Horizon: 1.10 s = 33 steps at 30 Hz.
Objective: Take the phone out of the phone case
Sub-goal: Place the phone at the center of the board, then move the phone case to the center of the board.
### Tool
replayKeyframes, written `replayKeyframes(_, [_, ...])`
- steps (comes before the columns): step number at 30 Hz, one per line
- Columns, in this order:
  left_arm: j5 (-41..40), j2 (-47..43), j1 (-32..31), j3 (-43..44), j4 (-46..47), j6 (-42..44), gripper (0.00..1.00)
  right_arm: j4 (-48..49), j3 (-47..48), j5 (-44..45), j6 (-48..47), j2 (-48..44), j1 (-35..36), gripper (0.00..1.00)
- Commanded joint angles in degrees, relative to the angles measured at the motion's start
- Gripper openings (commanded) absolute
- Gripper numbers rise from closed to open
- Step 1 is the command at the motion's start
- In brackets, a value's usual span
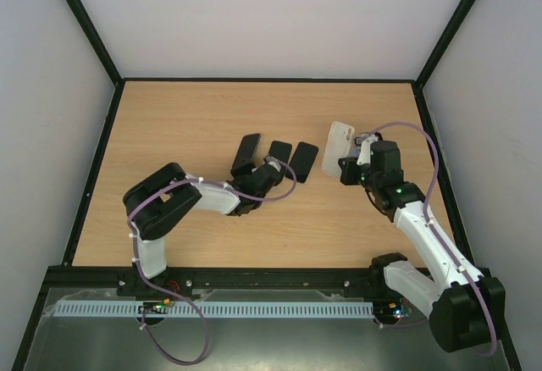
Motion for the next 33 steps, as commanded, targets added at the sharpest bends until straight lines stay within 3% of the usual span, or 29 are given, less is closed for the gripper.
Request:
replayKeyframes(1, [2.5,-0.4,0.4,2.8,-5.1,-7.2,0.38,2.1,-0.2,1.2,-0.6,0.2,-0.2,0.02])
replayKeyframes(3, [3.2,-1.0,0.3,3.0,-7.4,-9.5,0.47,2.2,-0.2,1.4,-0.6,0.3,-0.2,0.02])
replayKeyframes(7, [4.5,-3.7,0.3,1.4,-9.2,-13.2,0.55,2.4,-0.3,1.5,-0.5,0.6,-0.2,0.02])
replayKeyframes(20, [15.7,-25.6,-3.5,-1.1,-22.9,-32.9,0.65,-0.5,5.3,-2.3,-6.6,6.8,-0.2,0.02])
replayKeyframes(23, [17.9,-31.8,-4.1,2.6,-30.3,-38.2,0.66,-4.2,11.3,-3.3,-11.9,11.7,-0.3,0.02])
replayKeyframes(28, [22.9,-42.3,-1.5,3.7,-35.3,-40.8,0.85,-11.6,21.0,-2.6,-15.8,22.6,-1.2,0.02])
replayKeyframes(33, [24.9,-49.0,3.6,0.3,-36.0,-40.3,0.88,-19.7,29.8,-2.5,-18.4,34.6,-1.5,0.02])
